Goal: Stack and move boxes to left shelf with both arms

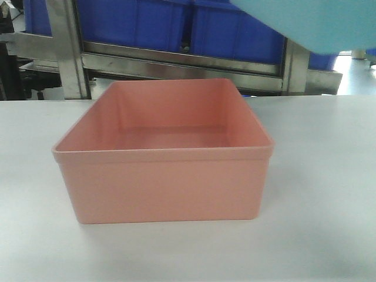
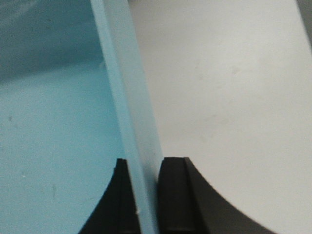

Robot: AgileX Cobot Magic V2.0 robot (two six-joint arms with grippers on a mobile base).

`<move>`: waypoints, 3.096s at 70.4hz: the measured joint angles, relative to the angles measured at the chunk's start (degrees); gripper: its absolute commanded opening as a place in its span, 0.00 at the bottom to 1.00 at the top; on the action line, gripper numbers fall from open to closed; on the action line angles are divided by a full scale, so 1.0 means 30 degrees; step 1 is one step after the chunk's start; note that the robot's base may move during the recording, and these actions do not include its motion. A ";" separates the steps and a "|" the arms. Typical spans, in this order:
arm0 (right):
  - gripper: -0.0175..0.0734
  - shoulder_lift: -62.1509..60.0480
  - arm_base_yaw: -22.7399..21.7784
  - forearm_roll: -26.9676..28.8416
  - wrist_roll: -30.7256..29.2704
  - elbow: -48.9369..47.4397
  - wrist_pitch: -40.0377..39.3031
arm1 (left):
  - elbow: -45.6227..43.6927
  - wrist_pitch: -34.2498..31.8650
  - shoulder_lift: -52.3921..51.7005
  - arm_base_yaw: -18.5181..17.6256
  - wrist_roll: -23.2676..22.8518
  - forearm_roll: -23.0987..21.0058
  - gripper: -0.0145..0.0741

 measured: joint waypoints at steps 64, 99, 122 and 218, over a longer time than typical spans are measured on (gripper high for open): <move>0.23 0.5023 1.1973 -0.6344 1.2454 0.0038 -0.2939 | 0.0000 0.0058 0.0000 0.0000 0.0000 0.0000 0.15; 0.23 0.6562 1.2136 -0.6501 1.2917 0.0038 -0.4053 | 0.0000 0.0058 0.0000 0.0000 0.0000 0.0000 0.15; 0.23 0.7038 1.2167 -0.6501 1.3049 0.0414 -0.4501 | 0.0000 0.0058 0.0000 0.0000 0.0000 0.0000 0.15; 0.23 0.7645 1.2212 -0.7853 1.3041 0.0852 -0.4685 | 0.0000 0.0058 0.0000 0.0000 0.0000 0.0000 0.15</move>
